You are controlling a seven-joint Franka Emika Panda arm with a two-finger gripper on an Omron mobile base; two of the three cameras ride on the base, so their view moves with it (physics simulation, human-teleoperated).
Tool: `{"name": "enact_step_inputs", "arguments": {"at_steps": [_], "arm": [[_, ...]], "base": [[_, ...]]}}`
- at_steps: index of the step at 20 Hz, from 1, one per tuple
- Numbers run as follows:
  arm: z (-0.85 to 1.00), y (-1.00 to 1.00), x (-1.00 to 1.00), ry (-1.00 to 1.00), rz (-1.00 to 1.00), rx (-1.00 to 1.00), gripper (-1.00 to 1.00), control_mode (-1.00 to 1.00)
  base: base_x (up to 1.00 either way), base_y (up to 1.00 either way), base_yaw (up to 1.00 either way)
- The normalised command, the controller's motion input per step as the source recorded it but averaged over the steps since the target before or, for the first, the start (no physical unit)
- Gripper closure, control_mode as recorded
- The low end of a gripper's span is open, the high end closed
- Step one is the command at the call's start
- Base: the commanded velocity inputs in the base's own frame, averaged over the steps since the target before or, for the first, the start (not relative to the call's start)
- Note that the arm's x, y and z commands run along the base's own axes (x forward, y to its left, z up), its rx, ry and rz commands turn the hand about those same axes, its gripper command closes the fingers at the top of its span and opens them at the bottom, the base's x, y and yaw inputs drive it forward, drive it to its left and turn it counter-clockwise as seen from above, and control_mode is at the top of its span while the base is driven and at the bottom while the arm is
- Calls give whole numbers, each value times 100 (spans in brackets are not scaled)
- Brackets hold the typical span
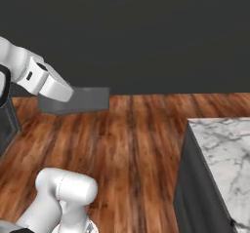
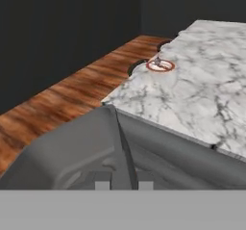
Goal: Retrieve the tupperware and aluminum foil from the cabinet and place them on the dining counter near the plate with garlic and kebab skewer to prepare for storing leftovers.
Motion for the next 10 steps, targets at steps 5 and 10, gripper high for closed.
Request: {"name": "enact_step_inputs", "arguments": {"at_steps": [5, 10], "arm": [[0, 0, 0, 0, 0, 0, 100, 100], [0, 0, 0, 0, 0, 0, 100, 100]], "base": [[100, 54, -29], [98, 54, -29]]}}
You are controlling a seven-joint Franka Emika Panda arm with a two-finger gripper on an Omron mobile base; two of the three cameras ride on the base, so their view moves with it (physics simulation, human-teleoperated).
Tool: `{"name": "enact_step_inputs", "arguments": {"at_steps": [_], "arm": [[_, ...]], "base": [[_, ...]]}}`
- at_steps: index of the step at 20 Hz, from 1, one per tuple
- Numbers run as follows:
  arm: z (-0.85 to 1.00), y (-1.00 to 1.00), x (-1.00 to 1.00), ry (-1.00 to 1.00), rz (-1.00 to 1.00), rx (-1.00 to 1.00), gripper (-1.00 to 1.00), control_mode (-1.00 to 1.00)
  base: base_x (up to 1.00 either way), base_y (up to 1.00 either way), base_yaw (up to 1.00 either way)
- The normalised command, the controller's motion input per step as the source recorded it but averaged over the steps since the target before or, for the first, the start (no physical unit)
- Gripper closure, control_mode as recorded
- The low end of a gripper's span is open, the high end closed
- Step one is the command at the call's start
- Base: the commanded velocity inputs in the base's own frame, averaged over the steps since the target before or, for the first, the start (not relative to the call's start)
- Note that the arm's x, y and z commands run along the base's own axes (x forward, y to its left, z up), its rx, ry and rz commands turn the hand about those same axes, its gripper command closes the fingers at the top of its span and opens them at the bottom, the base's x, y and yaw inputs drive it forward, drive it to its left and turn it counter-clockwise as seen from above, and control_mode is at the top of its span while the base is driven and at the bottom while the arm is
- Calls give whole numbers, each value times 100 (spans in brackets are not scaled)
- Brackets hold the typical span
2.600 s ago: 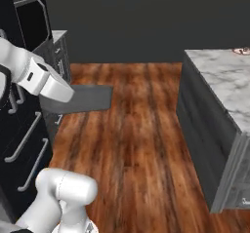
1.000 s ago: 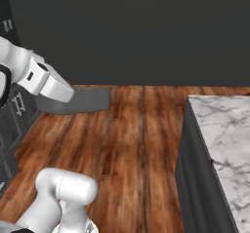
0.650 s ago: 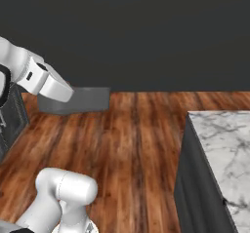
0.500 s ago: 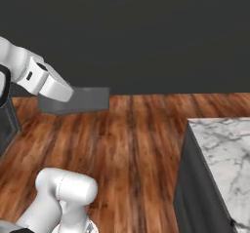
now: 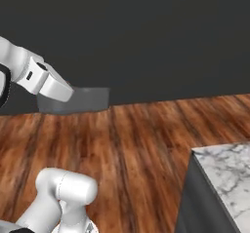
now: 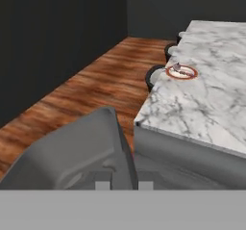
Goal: Retrieve the tupperware and aluminum foil from the cabinet and place them on the dining counter near the plate with garlic and kebab skewer to prepare for storing leftovers.
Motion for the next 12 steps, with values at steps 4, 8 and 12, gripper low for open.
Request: {"name": "enact_step_inputs", "arguments": {"at_steps": [4, 8, 12], "arm": [[0, 0, 0, 0, 0, 0, 100, 100], [0, 0, 0, 0, 0, 0, 100, 100], [0, 0, 0, 0, 0, 0, 100, 100]], "base": [[100, 46, -36], [91, 40, -46], [69, 32, -55]]}}
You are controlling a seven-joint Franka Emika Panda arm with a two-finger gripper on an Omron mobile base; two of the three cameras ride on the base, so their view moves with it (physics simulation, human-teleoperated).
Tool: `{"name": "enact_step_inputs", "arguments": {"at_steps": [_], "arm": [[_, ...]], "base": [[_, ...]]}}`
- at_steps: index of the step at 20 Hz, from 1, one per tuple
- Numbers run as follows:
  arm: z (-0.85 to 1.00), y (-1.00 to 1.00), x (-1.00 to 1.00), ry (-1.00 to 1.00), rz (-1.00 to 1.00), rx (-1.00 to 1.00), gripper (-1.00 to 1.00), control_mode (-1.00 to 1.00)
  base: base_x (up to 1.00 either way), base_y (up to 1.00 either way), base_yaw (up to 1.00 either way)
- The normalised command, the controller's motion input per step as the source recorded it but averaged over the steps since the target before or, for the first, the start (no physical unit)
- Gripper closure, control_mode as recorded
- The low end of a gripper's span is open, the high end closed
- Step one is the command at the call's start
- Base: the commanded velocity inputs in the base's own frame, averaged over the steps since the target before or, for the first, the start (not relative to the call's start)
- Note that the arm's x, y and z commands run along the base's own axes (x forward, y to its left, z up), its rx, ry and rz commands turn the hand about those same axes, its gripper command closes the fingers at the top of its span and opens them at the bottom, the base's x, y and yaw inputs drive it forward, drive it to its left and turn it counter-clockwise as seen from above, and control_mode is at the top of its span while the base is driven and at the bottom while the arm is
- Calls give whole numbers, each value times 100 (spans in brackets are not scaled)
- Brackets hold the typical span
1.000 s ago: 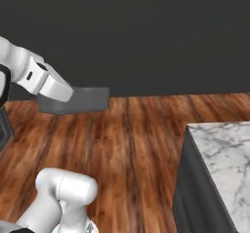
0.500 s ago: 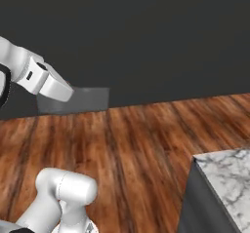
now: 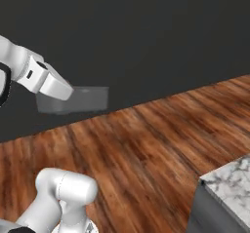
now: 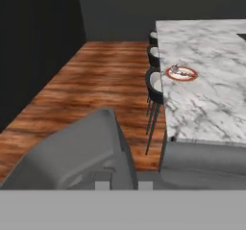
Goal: Retrieve the tupperware and aluminum foil from the cabinet and place them on the dining counter near the plate with garlic and kebab skewer to prepare for storing leftovers.
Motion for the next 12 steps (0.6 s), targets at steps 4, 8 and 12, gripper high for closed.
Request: {"name": "enact_step_inputs", "arguments": {"at_steps": [4, 8, 12], "arm": [[0, 0, 0, 0, 0, 0, 100, 100], [0, 0, 0, 0, 0, 0, 100, 100], [0, 0, 0, 0, 0, 0, 100, 100]], "base": [[56, 32, -60], [59, 25, -57], [62, 27, -57]]}}
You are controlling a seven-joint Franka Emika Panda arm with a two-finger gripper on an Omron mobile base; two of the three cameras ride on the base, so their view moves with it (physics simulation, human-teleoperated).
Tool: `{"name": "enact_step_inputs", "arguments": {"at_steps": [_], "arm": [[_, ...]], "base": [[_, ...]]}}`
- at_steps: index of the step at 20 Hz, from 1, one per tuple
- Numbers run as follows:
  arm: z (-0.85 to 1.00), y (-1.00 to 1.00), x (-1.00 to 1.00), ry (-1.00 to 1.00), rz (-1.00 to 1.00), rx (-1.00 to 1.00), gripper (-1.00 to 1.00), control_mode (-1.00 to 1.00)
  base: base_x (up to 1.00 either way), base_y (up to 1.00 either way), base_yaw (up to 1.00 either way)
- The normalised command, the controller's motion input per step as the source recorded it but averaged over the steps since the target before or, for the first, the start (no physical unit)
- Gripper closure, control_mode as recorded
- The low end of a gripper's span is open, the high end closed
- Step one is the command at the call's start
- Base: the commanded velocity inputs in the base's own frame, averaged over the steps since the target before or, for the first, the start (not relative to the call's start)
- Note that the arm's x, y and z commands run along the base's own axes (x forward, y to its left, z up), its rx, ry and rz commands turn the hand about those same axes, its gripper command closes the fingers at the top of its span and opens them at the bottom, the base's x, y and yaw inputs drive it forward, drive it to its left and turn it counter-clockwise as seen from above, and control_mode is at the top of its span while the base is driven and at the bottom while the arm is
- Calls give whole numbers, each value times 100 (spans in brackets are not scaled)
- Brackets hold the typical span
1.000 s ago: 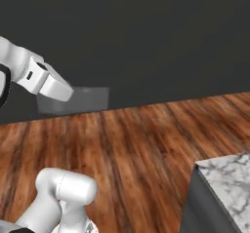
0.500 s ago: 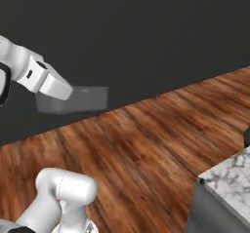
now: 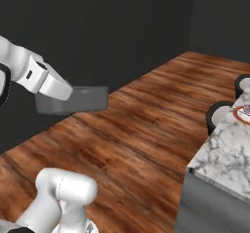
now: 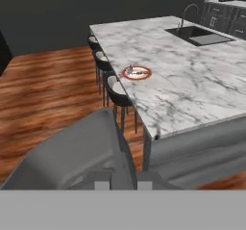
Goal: Retrieve the tupperware and aluminum foil from the cabinet and place them on the dining counter near the plate with garlic and kebab skewer to prepare for storing leftovers.
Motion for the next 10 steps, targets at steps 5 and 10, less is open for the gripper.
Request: {"name": "enact_step_inputs", "arguments": {"at_steps": [5, 10], "arm": [[0, 0, 0, 0, 0, 0, 100, 100], [0, 0, 0, 0, 0, 0, 100, 100]], "base": [[65, 28, -56], [58, 40, -52]]}}
